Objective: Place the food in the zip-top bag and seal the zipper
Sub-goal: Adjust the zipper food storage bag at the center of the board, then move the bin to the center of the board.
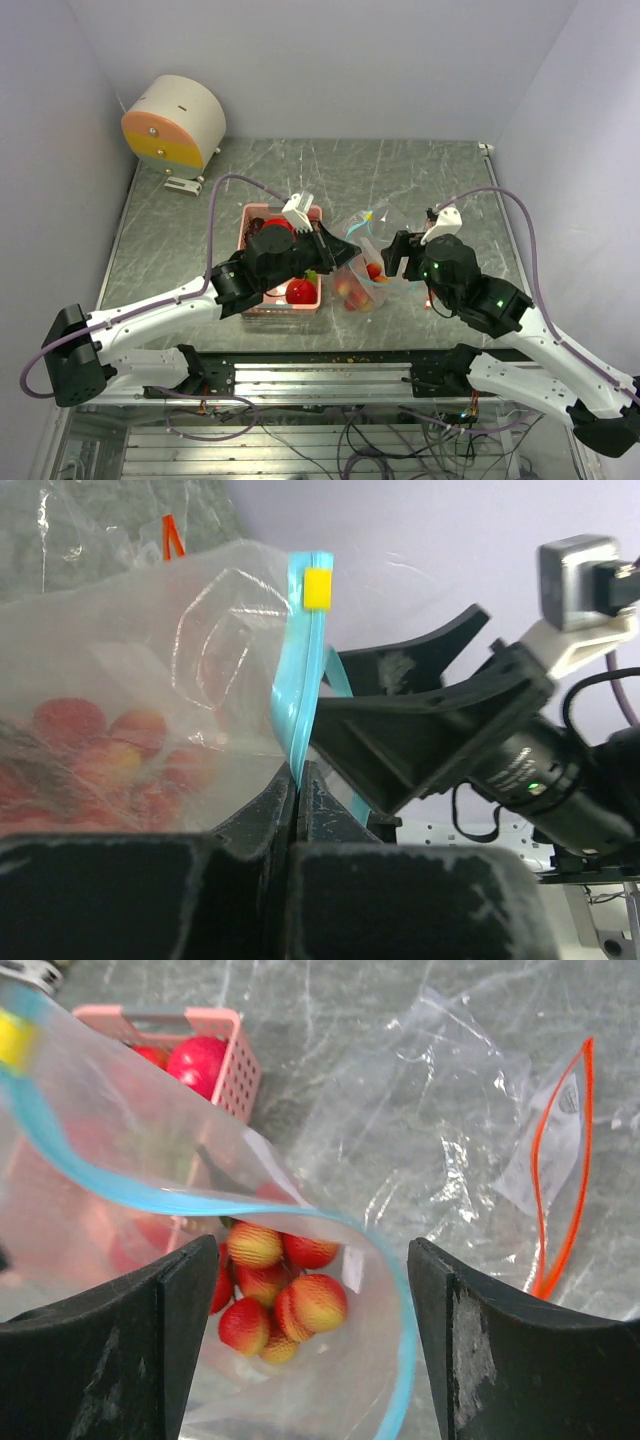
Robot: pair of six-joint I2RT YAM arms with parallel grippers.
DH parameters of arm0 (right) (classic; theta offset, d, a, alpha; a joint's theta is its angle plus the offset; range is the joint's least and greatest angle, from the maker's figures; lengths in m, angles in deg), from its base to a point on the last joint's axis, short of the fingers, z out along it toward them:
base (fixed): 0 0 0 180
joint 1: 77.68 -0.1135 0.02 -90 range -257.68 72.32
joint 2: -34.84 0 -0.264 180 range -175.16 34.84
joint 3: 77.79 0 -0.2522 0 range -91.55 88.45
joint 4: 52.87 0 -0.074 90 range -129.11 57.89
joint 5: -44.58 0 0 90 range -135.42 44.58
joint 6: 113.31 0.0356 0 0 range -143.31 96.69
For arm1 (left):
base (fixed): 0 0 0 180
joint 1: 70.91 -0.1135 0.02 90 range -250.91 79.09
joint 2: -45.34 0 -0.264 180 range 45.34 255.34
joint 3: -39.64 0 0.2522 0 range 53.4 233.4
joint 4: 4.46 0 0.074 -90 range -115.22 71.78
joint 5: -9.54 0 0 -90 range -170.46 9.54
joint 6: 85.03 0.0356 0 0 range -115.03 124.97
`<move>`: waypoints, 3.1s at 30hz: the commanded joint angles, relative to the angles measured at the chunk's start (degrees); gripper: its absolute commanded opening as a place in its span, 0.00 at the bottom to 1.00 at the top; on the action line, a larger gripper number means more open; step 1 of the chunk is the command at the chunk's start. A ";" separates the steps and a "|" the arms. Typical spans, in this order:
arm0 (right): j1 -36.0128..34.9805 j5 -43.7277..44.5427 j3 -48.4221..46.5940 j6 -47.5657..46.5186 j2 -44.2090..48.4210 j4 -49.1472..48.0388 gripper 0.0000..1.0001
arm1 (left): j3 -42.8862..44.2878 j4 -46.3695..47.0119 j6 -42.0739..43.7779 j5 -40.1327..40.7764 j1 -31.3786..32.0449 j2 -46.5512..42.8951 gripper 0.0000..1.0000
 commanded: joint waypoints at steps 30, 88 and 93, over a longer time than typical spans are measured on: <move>-0.17 -33.04 -20.08 -0.25 -20.22 -26.86 0.00 | 24.51 -44.87 20.54 29.40 -0.38 -14.78 0.07; -2.31 1.15 0.13 2.35 -40.58 -12.95 0.00 | 9.47 -61.50 13.60 44.10 -0.37 -30.14 0.07; -1.04 6.99 4.20 5.71 -36.17 -8.67 0.00 | 8.95 -58.28 14.90 42.02 -0.38 -27.42 0.07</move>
